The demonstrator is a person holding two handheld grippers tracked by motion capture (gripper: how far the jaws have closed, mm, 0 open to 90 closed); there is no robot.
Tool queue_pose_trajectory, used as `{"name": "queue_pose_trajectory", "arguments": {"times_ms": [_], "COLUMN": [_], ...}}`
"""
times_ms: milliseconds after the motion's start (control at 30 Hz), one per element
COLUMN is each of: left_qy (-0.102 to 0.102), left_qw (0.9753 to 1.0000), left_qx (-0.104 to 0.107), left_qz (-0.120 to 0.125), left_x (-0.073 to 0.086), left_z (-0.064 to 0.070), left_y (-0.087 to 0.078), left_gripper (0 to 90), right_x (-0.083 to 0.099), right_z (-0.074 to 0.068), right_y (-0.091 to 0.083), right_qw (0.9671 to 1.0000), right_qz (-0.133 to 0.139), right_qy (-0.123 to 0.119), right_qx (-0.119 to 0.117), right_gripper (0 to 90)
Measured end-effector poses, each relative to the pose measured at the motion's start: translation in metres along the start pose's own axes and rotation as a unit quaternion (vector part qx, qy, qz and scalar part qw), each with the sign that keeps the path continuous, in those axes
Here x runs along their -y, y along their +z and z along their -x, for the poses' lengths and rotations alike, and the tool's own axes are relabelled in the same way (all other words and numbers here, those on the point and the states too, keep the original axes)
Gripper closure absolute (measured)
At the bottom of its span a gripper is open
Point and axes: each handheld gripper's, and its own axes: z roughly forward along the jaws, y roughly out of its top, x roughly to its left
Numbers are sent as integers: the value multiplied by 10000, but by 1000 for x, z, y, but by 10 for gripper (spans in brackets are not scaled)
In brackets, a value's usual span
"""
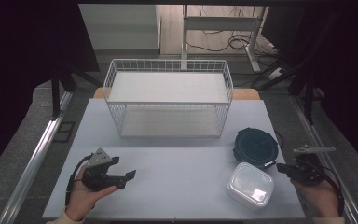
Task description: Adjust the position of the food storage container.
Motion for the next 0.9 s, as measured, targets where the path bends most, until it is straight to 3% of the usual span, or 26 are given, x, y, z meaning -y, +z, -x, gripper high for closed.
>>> {"name": "queue_pose_trajectory", "arguments": {"times_ms": [100,200,300,700,833,900], "left_qy": [-5,-17,-31,-65,-90,-77], "left_qw": [10000,10000,10000,9999,9999,9999], "left_qx": [18,9,3,0,-21,-28], "left_qz": [-15,-36,-45,-102,-91,-91], "left_x": [1,1,2,2,2,2], "left_z": [-1,-3,-4,-6,-8,-9], "left_y": [2,3,4,8,7,7], "left_gripper": [187,187,187,187,188,188], "right_x": [1,0,-3,-17,-19,-24], "right_z": [2,-1,-3,-5,2,13], "right_y": [15,27,35,45,30,22], "right_qw": [9995,9991,9979,9984,9993,9996], "right_qz": [-311,-404,-589,-517,-338,-245], "right_qy": [-71,-116,-248,-240,-137,-28], "right_qx": [37,-31,130,12,-12,128], "right_gripper": [895,895,895,896,896,896]}}
